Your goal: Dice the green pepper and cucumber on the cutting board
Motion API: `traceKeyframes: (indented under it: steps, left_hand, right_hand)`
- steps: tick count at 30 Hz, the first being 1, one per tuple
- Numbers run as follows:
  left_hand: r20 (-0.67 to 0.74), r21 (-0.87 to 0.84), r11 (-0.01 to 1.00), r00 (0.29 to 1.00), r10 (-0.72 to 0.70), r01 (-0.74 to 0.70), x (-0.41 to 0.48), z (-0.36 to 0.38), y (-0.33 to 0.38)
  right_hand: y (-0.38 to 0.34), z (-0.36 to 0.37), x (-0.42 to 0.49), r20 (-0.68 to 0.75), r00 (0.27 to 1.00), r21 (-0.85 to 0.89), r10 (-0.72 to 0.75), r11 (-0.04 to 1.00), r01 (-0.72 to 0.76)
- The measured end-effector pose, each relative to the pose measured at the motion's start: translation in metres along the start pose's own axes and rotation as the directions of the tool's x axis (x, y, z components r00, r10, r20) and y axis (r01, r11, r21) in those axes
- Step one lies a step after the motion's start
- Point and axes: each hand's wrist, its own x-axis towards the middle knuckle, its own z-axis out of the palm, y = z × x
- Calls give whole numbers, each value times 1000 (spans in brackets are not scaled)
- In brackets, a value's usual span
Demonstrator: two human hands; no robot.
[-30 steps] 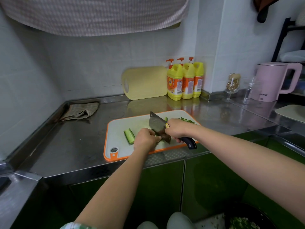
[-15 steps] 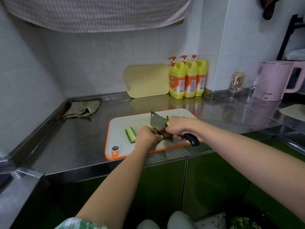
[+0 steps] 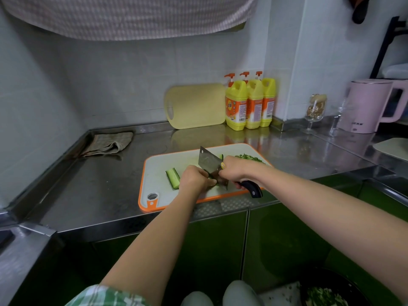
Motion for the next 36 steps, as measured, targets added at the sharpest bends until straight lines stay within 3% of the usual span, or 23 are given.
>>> traceKeyframes:
  steps: [4, 12, 16, 22, 25, 27, 31, 36]
  left_hand:
    - [-7, -10, 1000, 1000, 5, -5, -2, -1, 1]
    - [3, 10, 1000, 1000, 13, -13, -4, -4, 4]
    - [8, 85, 995, 999, 44, -45, -6, -2, 7]
    - [-3, 266, 951, 987, 162, -155, 0, -9, 6]
    - [14, 433, 837, 930, 367, -336, 9, -15, 9]
    - [175, 527, 697, 864, 472, -487, 17, -15, 15]
    - [497, 627, 453, 773, 394, -634, 33, -7, 26]
    - [535, 684, 269, 717, 447, -678, 38, -12, 29]
  right_hand:
    - [-1, 10, 1, -72, 997, 75, -26, 997, 31]
    - [9, 19, 23, -187, 982, 46, -15, 999, 24]
    - [19, 27, 30, -317, 948, 74, -30, 996, 56]
    - [26, -10, 26, -390, 921, 336, -16, 928, 159]
    - [36, -27, 22, -379, 925, 471, 29, 866, 166]
    - [42, -28, 22, -364, 930, 516, 50, 842, 157]
    - [54, -20, 23, -332, 940, 578, 73, 804, 142]
    - [60, -14, 26, -286, 956, 595, 59, 793, 129]
